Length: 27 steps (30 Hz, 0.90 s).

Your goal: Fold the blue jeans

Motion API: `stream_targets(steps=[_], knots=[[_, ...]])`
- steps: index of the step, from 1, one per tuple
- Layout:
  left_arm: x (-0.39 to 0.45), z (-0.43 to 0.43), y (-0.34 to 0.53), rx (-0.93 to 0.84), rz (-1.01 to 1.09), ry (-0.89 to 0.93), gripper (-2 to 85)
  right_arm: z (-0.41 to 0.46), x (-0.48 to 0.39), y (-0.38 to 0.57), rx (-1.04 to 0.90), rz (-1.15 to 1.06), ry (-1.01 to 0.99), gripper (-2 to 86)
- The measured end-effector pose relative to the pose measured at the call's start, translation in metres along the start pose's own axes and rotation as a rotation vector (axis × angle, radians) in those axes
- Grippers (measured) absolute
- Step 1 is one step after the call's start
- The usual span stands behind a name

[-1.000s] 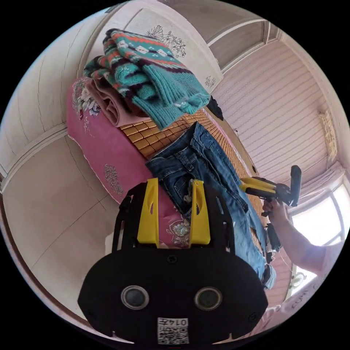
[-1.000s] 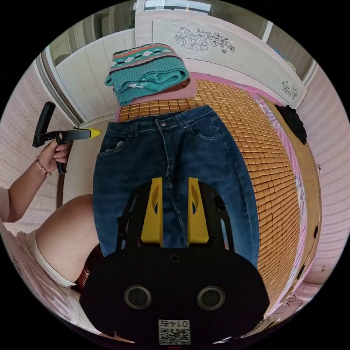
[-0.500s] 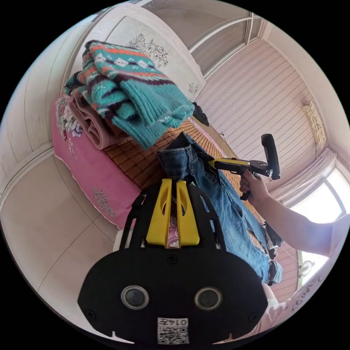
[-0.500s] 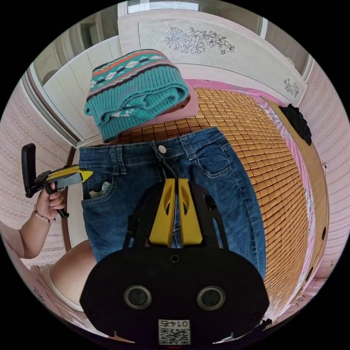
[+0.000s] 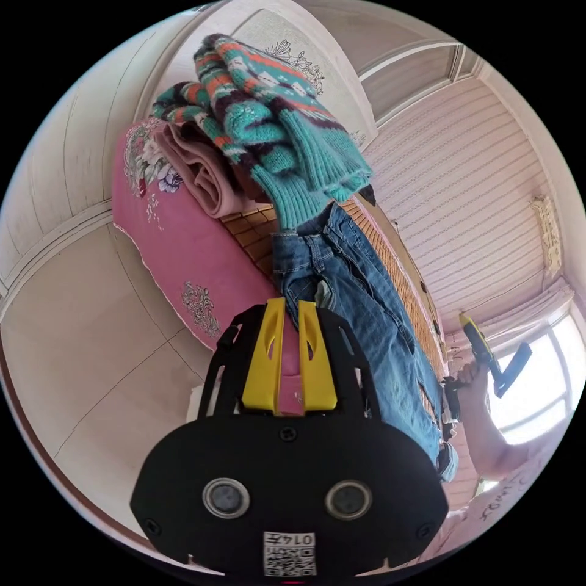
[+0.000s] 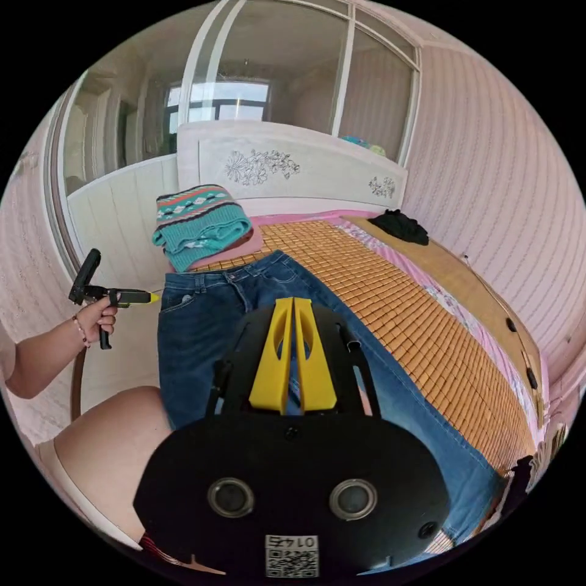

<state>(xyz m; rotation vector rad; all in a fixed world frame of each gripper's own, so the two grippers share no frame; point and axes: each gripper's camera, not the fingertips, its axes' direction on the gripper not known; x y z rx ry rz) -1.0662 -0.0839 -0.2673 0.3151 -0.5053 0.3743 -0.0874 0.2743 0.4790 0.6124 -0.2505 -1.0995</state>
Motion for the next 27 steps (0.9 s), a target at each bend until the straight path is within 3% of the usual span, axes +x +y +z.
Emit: stream_targets(steps=[4, 11, 18, 25, 27], knots=[[0.009, 0.012, -0.002, -0.048, 0.043, 0.022, 7.8, -0.093, 0.066, 0.081, -0.142, 0.128, 0.243, -0.7], [0.018, 0.048, -0.040, -0.153, -0.017, 0.043, 9.8, -0.251, 0.163, 0.264, -0.401, 0.671, 0.509, 6.7], [0.058, 0.072, -0.076, -0.319, 0.072, -0.114, 0.2, -0.341, 0.201, 0.450, -0.459, 1.306, 0.419, 13.5], [0.086, 0.074, -0.102, -0.340, 0.029, -0.154, -0.9, -0.388, 0.221, 0.556, -0.345, 1.608, 0.377, 13.9], [0.100, 0.076, -0.108, -0.350, 0.045, -0.186, -1.0, -0.390, 0.232, 0.582, -0.291, 1.641, 0.248, 13.6]])
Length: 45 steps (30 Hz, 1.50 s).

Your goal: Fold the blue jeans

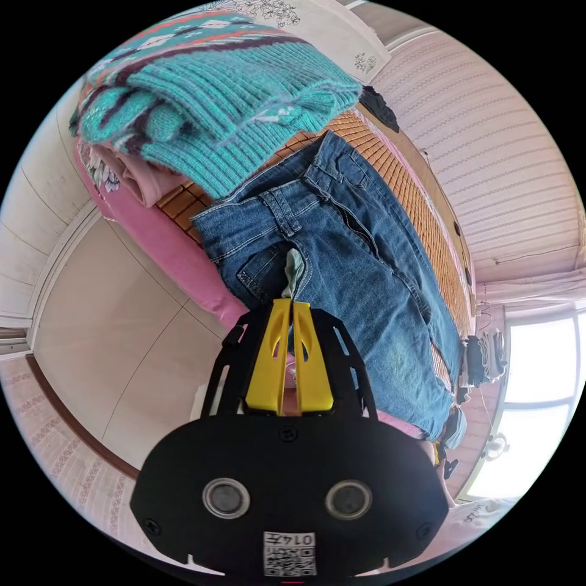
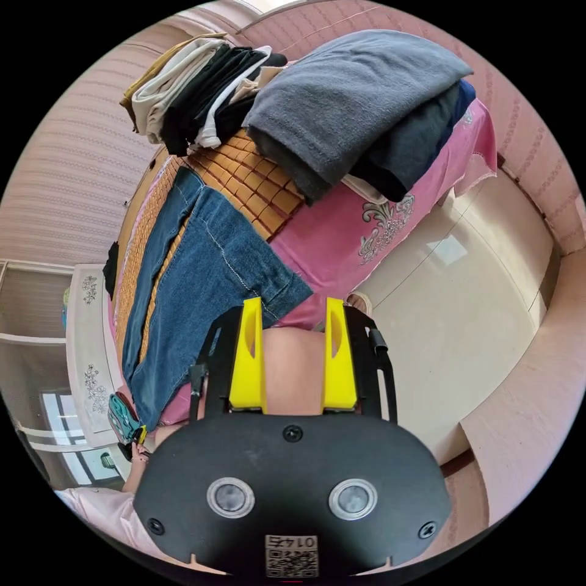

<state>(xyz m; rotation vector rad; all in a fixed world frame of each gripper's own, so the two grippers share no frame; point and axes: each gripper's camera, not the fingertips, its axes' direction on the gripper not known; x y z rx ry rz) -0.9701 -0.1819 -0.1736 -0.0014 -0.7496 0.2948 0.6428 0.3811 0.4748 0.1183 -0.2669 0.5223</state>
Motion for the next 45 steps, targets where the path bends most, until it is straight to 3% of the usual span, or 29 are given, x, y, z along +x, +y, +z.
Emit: stream_targets(steps=[5, 7, 13, 19, 24, 28, 31, 37, 42, 45], knots=[[0.019, -0.009, -0.006, 0.016, -0.022, -0.013, -1.0, -0.005, 0.019, -0.014, -0.031, -0.043, -0.095, 8.1], [0.027, -0.015, -0.006, 0.040, -0.012, -0.007, -1.0, -0.016, 0.024, -0.013, 0.006, -0.062, -0.135, 3.9], [0.055, -0.054, -0.004, 0.136, 0.032, 0.095, -1.0, -0.071, 0.018, -0.009, 0.125, -0.195, -0.209, 1.8], [0.119, -0.116, -0.020, 0.263, 0.177, 0.150, -0.9, -0.128, -0.041, -0.036, 0.255, -0.441, -0.110, 1.5], [0.222, -0.138, -0.089, 0.377, 0.309, 0.178, -0.4, -0.118, -0.153, -0.120, 0.259, -0.706, 0.120, 2.3], [0.287, -0.123, -0.154, 0.450, 0.220, 0.168, 3.4, -0.085, -0.211, -0.182, 0.301, -0.648, 0.176, 5.4], [0.319, -0.112, -0.177, 0.473, 0.141, 0.129, 5.6, -0.049, -0.224, -0.200, 0.234, -0.576, 0.200, 12.9], [0.389, -0.053, -0.153, 0.165, 0.316, 0.087, 5.8, 0.010, -0.165, -0.165, 0.109, -0.493, 0.250, 13.9], [0.474, 0.004, -0.120, -0.110, 0.597, -0.250, 5.6, 0.021, -0.112, -0.164, 0.102, -0.267, 0.142, 15.9], [0.515, 0.017, -0.110, -0.152, 0.713, -0.401, 3.2, 0.024, -0.109, -0.173, 0.125, -0.212, 0.018, 14.2]])
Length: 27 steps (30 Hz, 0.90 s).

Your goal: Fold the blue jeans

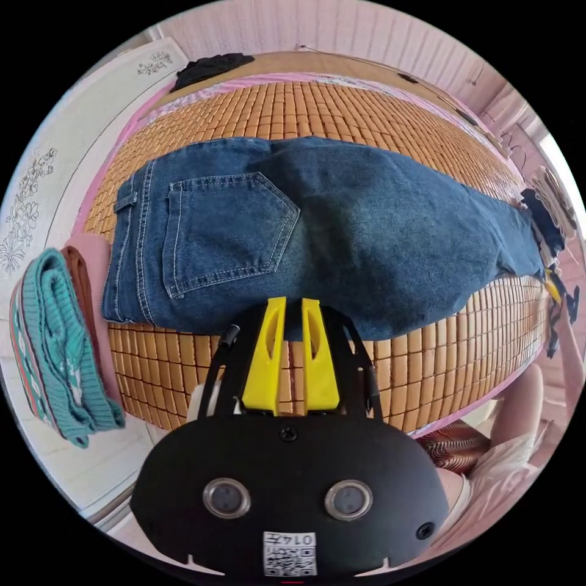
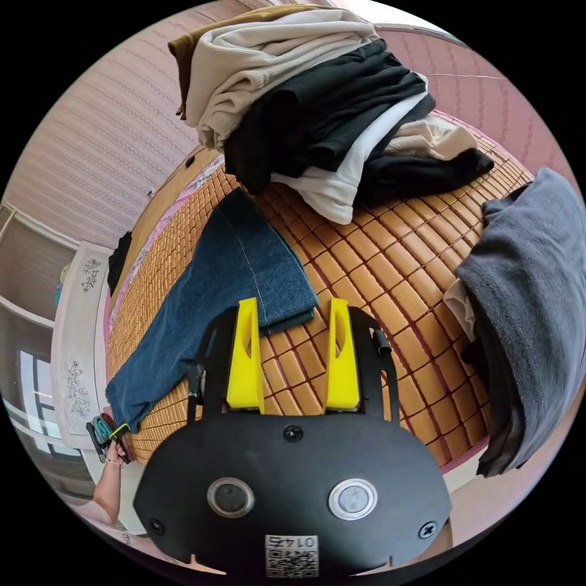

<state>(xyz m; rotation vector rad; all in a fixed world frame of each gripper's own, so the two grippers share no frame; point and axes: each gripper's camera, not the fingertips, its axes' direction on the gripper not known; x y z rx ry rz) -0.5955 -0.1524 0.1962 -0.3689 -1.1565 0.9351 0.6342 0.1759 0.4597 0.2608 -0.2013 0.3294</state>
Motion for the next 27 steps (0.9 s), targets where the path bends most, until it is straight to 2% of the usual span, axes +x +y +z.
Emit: stream_targets(steps=[4, 8, 11, 16, 19, 23, 27], knots=[[0.026, -0.018, -0.022, -0.024, 0.071, -0.012, -0.3, 0.012, -0.009, -0.009, -0.042, -0.017, 0.053, 7.7], [0.057, -0.035, -0.041, -0.118, 0.171, -0.119, -0.9, 0.005, -0.024, -0.012, -0.104, -0.153, 0.162, 1.8], [0.072, -0.050, -0.042, -0.162, 0.211, -0.122, -1.0, -0.009, -0.024, 0.007, -0.142, -0.254, 0.231, 0.5], [0.090, -0.072, -0.023, -0.273, 0.244, -0.041, -1.0, -0.060, 0.001, 0.064, -0.175, -0.291, 0.248, 0.3], [0.103, -0.089, -0.001, -0.310, 0.246, 0.018, -1.0, -0.079, 0.005, 0.108, -0.240, -0.352, 0.392, 1.3], [0.122, -0.130, 0.020, -0.246, 0.238, -0.028, -0.8, -0.091, 0.011, 0.137, -0.288, -0.367, 0.513, 5.1], [0.182, -0.201, 0.011, -0.023, 0.408, -0.069, -0.4, -0.111, -0.005, 0.120, -0.094, -0.391, 0.479, 6.0]])
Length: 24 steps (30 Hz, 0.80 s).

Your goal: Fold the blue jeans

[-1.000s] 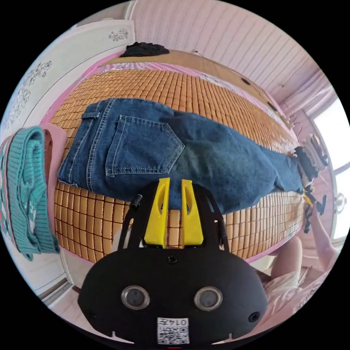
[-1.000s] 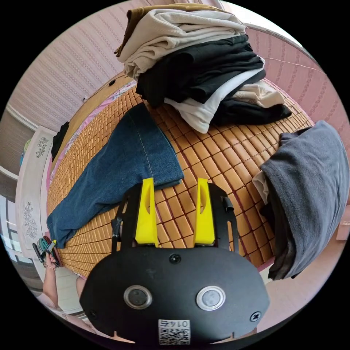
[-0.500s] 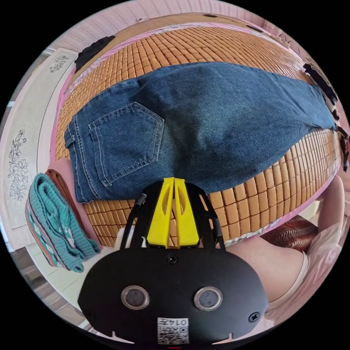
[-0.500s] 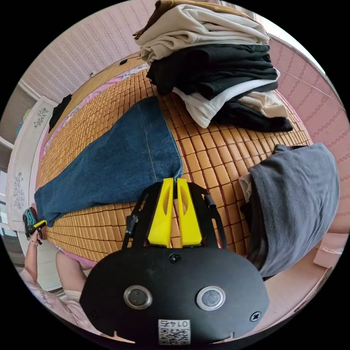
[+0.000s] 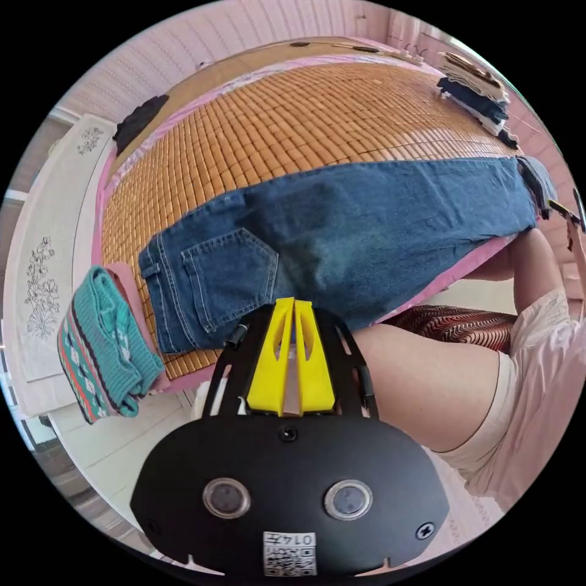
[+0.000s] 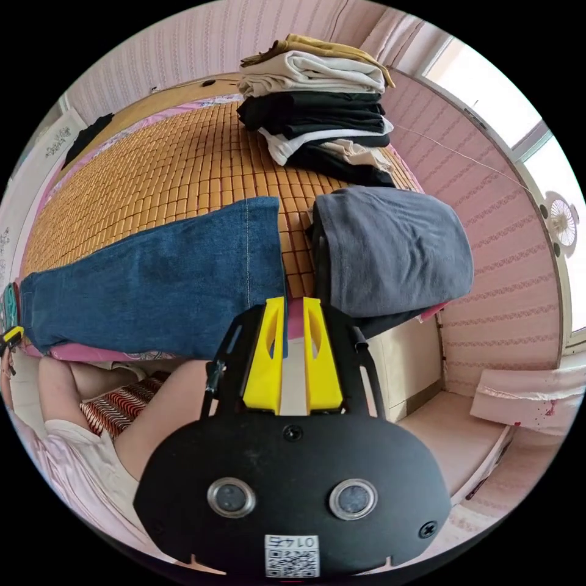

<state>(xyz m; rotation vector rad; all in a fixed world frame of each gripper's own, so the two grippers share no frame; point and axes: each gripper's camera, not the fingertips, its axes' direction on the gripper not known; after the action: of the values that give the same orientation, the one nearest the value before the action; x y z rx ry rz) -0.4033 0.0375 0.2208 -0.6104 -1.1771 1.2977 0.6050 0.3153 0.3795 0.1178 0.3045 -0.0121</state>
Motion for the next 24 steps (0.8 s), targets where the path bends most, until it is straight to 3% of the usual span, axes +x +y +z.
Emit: stream_targets(steps=[5, 8, 10, 12, 17, 24], knots=[[0.086, -0.024, -0.087, 0.188, 0.238, 0.120, 2.0, 0.017, -0.012, -0.055, 0.131, 0.039, -0.151, 10.5], [0.125, -0.014, -0.154, 0.258, 0.239, 0.205, 5.8, 0.051, -0.012, -0.084, 0.073, 0.102, -0.164, 12.6], [0.147, -0.002, -0.191, 0.210, 0.248, 0.272, 7.8, 0.076, -0.010, -0.093, -0.017, 0.127, -0.176, 10.9], [0.179, 0.028, -0.221, 0.021, 0.320, 0.321, 8.6, 0.086, -0.004, -0.093, -0.040, 0.164, -0.298, 7.5], [0.208, 0.012, -0.212, 0.058, 0.447, 0.146, 0.7, 0.056, -0.009, -0.081, 0.050, 0.089, -0.251, 5.8], [0.178, -0.026, -0.192, 0.183, 0.250, 0.286, -0.2, 0.056, -0.029, -0.100, 0.036, 0.070, -0.211, 7.8]])
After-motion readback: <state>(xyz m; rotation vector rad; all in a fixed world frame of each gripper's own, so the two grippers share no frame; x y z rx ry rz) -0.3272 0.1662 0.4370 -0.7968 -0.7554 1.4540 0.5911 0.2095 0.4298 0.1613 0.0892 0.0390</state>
